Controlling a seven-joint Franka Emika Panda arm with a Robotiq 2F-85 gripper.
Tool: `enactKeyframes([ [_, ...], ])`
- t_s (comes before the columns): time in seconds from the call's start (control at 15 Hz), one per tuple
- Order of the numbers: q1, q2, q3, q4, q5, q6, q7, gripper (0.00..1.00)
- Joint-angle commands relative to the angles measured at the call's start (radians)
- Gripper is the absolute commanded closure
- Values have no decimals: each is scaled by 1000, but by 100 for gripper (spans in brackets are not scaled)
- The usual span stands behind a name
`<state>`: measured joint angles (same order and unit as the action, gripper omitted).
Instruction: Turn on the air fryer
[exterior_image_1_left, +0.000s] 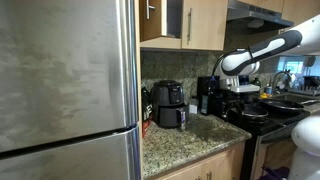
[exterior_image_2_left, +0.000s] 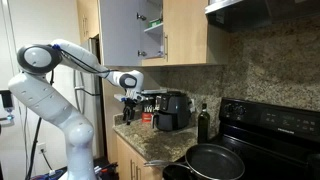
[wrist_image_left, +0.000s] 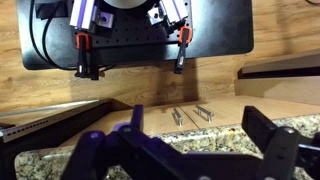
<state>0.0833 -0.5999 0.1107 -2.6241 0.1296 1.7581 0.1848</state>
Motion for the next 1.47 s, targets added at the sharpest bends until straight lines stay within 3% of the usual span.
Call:
enactKeyframes([
  [0.0, -5, 0, 4, 2, 1, -3, -2, 0],
  [0.27, -5, 0, 4, 2, 1, -3, -2, 0],
  [0.6, 47, 109, 147, 119, 49, 328, 169, 0],
  [0.73, 49, 84, 182, 150, 32, 416, 254, 0],
  [0.8, 58, 75, 158, 107, 28, 370, 211, 0],
  [1.13, 54, 95, 186, 147, 21, 421, 264, 0],
  [1.4, 61, 212, 145, 157, 105, 674, 219, 0],
])
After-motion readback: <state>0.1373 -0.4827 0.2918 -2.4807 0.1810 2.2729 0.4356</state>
